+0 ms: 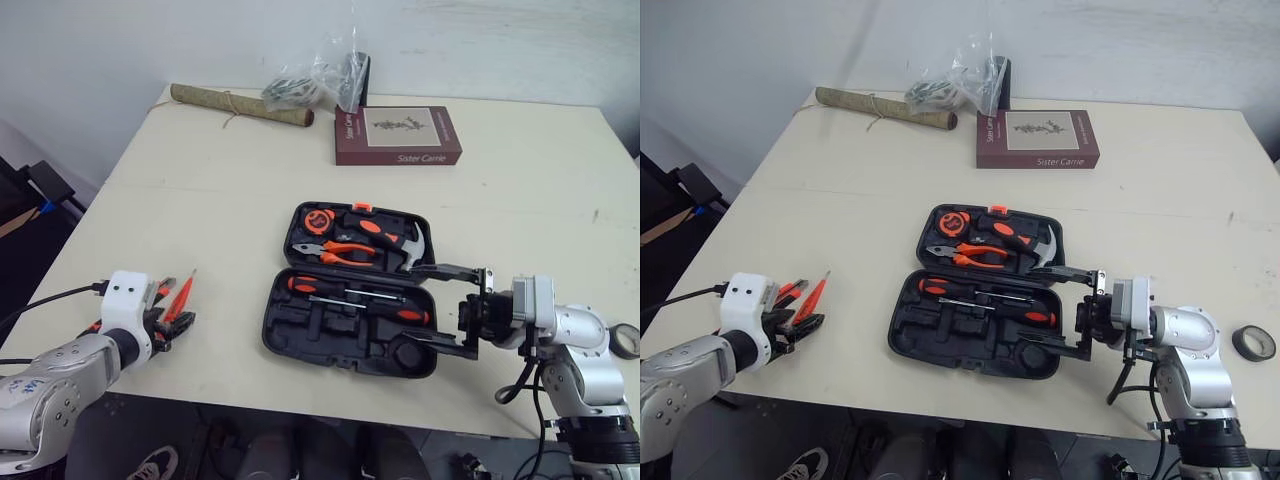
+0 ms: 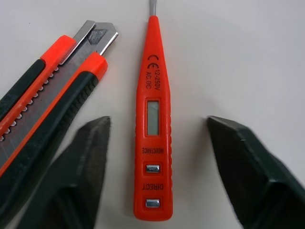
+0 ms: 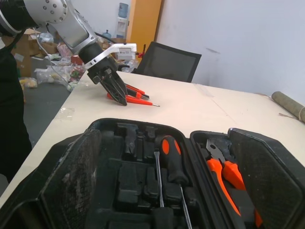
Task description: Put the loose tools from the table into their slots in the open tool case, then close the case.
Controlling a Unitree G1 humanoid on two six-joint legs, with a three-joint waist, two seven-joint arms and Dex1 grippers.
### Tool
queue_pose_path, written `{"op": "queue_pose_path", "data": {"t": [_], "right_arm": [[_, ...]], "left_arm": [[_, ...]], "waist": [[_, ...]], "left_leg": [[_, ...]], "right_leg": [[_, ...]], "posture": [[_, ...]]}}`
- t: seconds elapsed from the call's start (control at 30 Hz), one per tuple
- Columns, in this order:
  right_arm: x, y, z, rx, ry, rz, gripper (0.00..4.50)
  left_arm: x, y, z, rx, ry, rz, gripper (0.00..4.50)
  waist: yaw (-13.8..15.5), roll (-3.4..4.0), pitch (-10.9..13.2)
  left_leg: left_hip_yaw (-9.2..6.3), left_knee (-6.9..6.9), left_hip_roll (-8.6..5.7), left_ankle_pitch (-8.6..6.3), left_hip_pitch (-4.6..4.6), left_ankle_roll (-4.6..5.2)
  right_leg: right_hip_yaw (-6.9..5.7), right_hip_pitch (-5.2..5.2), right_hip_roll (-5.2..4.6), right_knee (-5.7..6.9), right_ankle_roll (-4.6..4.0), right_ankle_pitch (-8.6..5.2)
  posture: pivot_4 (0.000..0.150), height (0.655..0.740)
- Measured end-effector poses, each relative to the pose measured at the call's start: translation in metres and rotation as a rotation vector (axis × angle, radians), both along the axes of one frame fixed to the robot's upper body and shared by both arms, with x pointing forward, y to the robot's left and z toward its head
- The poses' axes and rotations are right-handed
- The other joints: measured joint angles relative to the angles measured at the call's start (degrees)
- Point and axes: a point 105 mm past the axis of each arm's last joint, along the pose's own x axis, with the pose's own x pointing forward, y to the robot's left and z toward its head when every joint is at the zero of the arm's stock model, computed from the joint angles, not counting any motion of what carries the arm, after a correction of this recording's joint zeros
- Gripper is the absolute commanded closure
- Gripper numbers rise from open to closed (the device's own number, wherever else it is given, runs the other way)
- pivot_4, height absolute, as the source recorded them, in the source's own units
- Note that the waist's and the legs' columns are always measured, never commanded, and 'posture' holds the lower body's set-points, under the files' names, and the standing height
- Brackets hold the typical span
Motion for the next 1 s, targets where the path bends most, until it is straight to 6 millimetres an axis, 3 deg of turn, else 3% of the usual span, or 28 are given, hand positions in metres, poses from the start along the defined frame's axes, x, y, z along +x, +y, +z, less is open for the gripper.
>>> {"op": "queue_pose_path", "data": {"t": [0.1, 0.13, 0.33, 0.4, 0.5, 0.6, 0.67, 0.8, 1.0], "right_arm": [[0.000, 0.000, 0.000, -0.001, -0.001, 0.000, 0.00], [0.000, 0.000, 0.000, -0.001, 0.000, 0.000, 0.00], [0.002, 0.000, 0.000, -0.002, 0.002, -0.015, 0.00], [0.005, -0.003, 0.002, 0.004, 0.012, -0.049, 0.00], [0.006, -0.010, 0.005, -0.025, 0.023, -0.095, 0.00], [0.006, -0.023, 0.005, -0.075, 0.051, -0.123, 0.00], [0.005, -0.028, 0.004, -0.097, 0.060, -0.125, 0.00], [0.005, -0.038, -0.006, -0.130, 0.109, -0.141, 0.00], [0.002, -0.033, -0.015, -0.161, 0.154, -0.100, 0.00]], "left_arm": [[0.000, 0.000, 0.000, 0.004, -0.002, 0.003, 4.06], [0.000, 0.000, 0.000, 0.006, -0.003, 0.005, 4.18], [0.001, 0.000, 0.004, 0.016, -0.051, -0.015, 4.18], [0.002, -0.009, 0.011, -0.011, -0.107, -0.110, 4.18], [0.005, -0.027, 0.045, 0.015, -0.220, -0.341, 4.18], [0.002, -0.066, 0.099, 0.004, -0.346, -0.694, 4.18], [-0.006, -0.089, 0.118, 0.076, -0.354, -0.933, 4.18], [-0.013, -0.116, 0.107, 0.197, -0.220, -1.258, 4.18], [0.011, -0.141, 0.085, 0.303, -0.104, -1.466, 4.18]], "waist": [[-0.02, 0.00, 0.00], [-0.04, 0.00, 0.00], [-0.12, -0.01, 0.00], [-0.06, -0.15, 0.08], [-0.16, -0.44, 0.21], [-0.09, -0.44, 0.21], [-0.26, -0.43, 0.21], [-0.71, -0.29, 0.27], [-0.34, -0.32, 0.30]], "left_leg": [[0.00, 0.00, 0.00, 0.00, 0.00, 0.00], [0.00, 0.00, 0.00, 0.00, 0.01, 0.00], [0.00, 0.00, 0.00, 0.00, -0.01, 0.00], [-0.01, 0.01, 0.00, 0.01, -0.12, 0.00], [-0.01, 0.01, 0.04, 0.03, -0.18, -0.04], [-0.02, 0.04, 0.02, 0.03, -0.19, -0.03], [0.03, -0.01, 0.02, 0.03, -0.14, -0.03], [0.21, -0.05, 0.09, 0.04, -0.14, -0.05], [0.32, 0.01, 0.15, 0.11, -0.21, -0.14]], "right_leg": [[0.00, 0.01, 0.00, -0.01, 0.00, 0.00], [0.00, 0.01, 0.00, -0.01, 0.00, 0.00], [0.00, -0.01, 0.00, -0.03, 0.00, 0.00], [-0.01, -0.09, 0.00, -0.03, 0.00, 0.00], [-0.03, -0.15, 0.02, -0.05, -0.01, 0.00], [-0.04, -0.10, 0.00, -0.07, -0.01, 0.00], [-0.02, -0.08, 0.04, -0.11, -0.01, 0.00], [0.11, -0.12, 0.45, -0.06, 0.01, 0.01], [0.17, -0.30, 0.77, 0.08, 0.01, 0.00]], "posture": [[0.150, 0.7400], [0.150, 0.7400], [0.150, 0.7400], [0.150, 0.7400], [0.150, 0.7400], [0.150, 0.7400], [0.150, 0.7400], [0.150, 0.7400], [0.150, 0.7400]]}}
